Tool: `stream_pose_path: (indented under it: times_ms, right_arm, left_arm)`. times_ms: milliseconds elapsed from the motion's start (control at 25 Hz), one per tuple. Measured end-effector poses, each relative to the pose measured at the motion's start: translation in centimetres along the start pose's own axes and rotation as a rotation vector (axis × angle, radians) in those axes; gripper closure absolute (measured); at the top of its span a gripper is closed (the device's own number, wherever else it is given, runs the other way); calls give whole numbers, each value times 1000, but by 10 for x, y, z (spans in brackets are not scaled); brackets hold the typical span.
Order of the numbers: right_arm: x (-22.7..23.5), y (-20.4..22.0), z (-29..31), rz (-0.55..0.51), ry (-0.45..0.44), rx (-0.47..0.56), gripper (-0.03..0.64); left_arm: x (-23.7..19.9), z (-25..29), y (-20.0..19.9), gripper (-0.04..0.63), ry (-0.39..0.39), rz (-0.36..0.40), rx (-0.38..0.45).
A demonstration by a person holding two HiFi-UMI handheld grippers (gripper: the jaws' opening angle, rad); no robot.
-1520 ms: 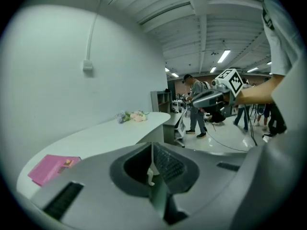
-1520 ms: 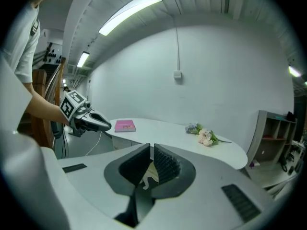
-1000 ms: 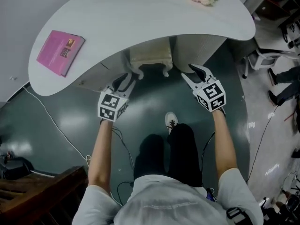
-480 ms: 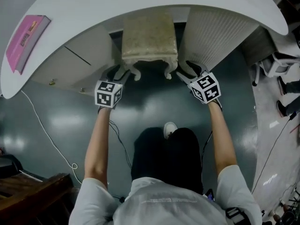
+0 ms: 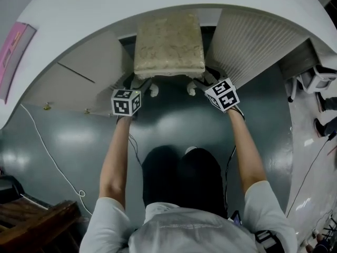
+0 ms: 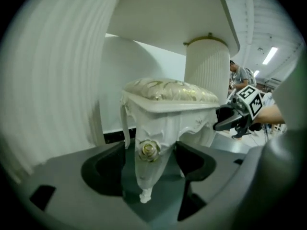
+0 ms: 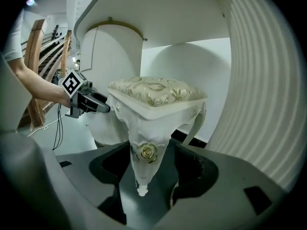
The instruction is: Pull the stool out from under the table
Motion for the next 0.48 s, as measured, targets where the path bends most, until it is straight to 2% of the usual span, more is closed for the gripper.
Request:
stream_pose_path:
  times_ms: [120,240,480]
  right_arm:
    - [-3,-2,10,-2,-31,0,330]
    - [-3,-2,12,3,-39,18,333]
    - [-4,-1,7,19,-10,18,347]
  left_arm:
    - [1,7,0,279,40,0,29]
    - [4,13,2,281,68,11,18]
    - [9,12,1,285,59,3,23]
Point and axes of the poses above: the fingertips, and each gripper's own axes: z forward along the fingers, x to its right, y out of its underside, the point moved 1 cm from there along -z, backward along the fingers, and after that the axes turned 10 degrees about z, right-handed, at the moved point
